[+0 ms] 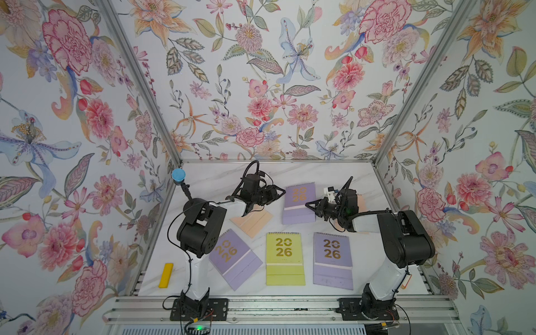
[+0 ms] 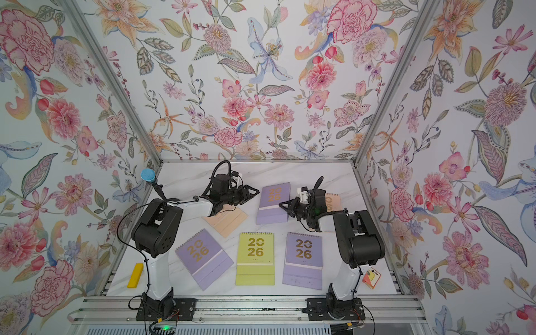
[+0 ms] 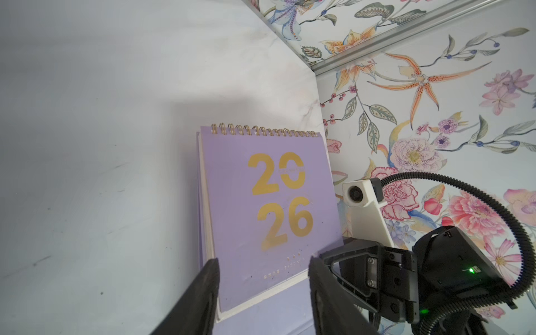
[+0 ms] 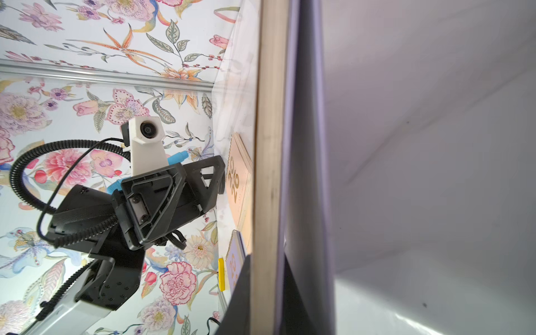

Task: Stack the calendars
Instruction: Pick up the calendar at the center of the board, then place the calendar at the calendar.

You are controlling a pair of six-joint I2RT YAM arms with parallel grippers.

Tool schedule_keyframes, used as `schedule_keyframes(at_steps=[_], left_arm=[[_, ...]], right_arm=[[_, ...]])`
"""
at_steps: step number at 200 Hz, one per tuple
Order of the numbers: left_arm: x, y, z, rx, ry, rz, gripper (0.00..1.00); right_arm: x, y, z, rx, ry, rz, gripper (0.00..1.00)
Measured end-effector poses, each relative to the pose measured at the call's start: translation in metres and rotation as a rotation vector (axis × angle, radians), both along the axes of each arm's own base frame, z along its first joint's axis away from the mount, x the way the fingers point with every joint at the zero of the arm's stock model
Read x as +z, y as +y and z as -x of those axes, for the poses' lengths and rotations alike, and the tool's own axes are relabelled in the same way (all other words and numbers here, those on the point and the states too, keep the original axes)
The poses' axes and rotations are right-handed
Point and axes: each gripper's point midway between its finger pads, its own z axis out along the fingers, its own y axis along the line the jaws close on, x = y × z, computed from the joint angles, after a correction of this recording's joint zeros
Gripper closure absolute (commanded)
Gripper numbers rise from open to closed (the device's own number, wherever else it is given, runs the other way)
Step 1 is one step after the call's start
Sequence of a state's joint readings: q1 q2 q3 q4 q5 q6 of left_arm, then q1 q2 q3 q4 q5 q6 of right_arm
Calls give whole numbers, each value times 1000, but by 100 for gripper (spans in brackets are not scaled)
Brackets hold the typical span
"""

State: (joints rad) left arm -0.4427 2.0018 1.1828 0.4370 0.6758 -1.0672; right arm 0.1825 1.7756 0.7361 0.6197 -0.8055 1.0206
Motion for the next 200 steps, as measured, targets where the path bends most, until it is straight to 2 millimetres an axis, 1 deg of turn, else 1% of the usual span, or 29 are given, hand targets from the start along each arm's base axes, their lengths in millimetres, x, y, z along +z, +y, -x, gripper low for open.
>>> schedule_keyframes(at_steps=[14,40,98,134,164,180,200], left_arm=[[7,0,1,-5,-14,35,30],[14,-3,6,-22,-21,94,23],[32,-8,10,-52,-63,169,19],[37,-6,15,-56,-72,182,18],[47,-6,16,-57,-88,204,19],[51,-6,16,-55,-93,222,22],[57,-6,18,-54,-96,249,31]], right_arm=[[6,-2,4,-5,-2,-20,91],[19,-3,12,-7,-9,-63,91],[53,0,24,-3,-46,-152,91],[73,7,30,13,-75,-185,91],[81,16,34,36,-84,-208,91],[83,20,37,46,-84,-222,91],[87,24,40,58,-88,-240,91]])
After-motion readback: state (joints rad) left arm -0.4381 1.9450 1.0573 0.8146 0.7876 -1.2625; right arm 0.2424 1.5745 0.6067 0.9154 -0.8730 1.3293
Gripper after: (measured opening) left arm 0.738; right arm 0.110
